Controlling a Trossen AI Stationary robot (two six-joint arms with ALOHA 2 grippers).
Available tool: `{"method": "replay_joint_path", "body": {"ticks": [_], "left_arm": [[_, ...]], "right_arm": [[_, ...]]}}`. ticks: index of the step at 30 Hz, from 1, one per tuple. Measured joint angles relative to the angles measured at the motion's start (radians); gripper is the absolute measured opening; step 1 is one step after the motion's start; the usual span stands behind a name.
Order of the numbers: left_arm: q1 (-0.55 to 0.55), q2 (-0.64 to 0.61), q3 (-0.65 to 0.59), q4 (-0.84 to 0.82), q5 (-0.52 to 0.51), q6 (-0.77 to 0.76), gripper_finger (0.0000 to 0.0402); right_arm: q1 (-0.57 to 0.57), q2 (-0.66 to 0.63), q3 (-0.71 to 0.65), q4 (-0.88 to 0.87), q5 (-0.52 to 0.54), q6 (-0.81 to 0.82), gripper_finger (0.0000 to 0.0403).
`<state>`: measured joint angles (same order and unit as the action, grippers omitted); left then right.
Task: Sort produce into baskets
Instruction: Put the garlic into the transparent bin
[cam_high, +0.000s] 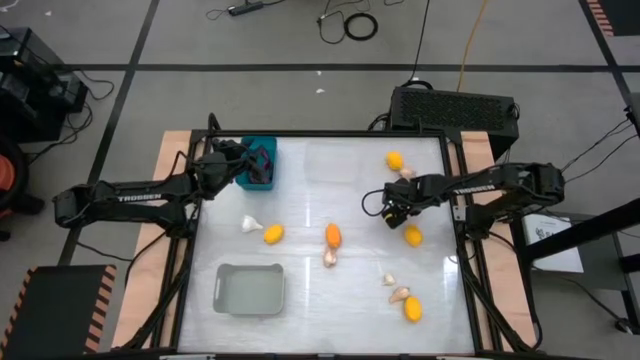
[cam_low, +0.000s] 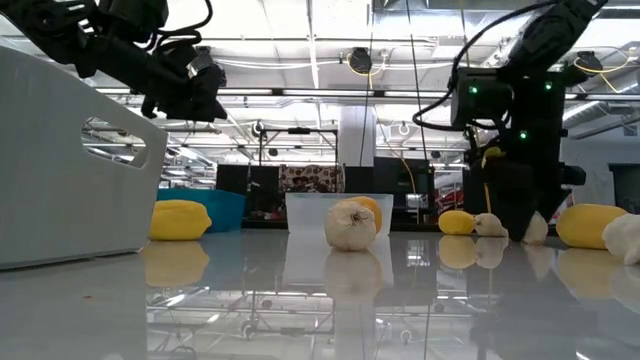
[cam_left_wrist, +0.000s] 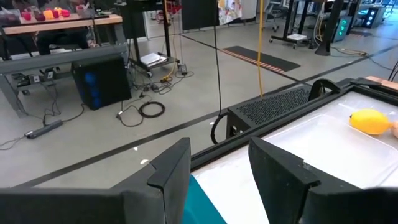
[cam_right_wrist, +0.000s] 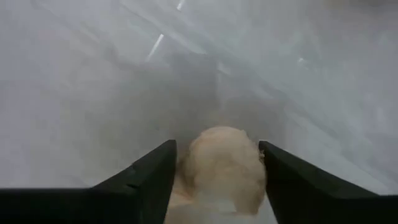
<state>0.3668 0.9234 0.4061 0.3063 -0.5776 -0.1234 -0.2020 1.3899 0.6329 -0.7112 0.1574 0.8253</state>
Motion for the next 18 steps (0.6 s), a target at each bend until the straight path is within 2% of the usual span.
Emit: {"method": "replay_joint_path", "body": {"ticks": [5,9,14,18], "left_arm": [[0.000,0.000,0.000,0.000,0.001,0.000,0.0171],[0.000,0.000,0.000,0.000,0.002,0.000,0.0171],[0.000,0.000,0.000,0.000,0.006,0.001,0.0171],[0.000,0.000,0.000,0.001,0.006,0.000,0.0171]], "right_arm": [[0.000,-0.003,-0.014,0.027,-0.001,-0.007,0.0154],[0.000,0.002,0.028,0.032,-0.004,-0.048,0.0124],[0.000,0.001,0.127,0.145,0.033,-0.173,0.0127],[-0.013,0.001,0.185,0.402,0.080,-0.304,0.0137]]}}
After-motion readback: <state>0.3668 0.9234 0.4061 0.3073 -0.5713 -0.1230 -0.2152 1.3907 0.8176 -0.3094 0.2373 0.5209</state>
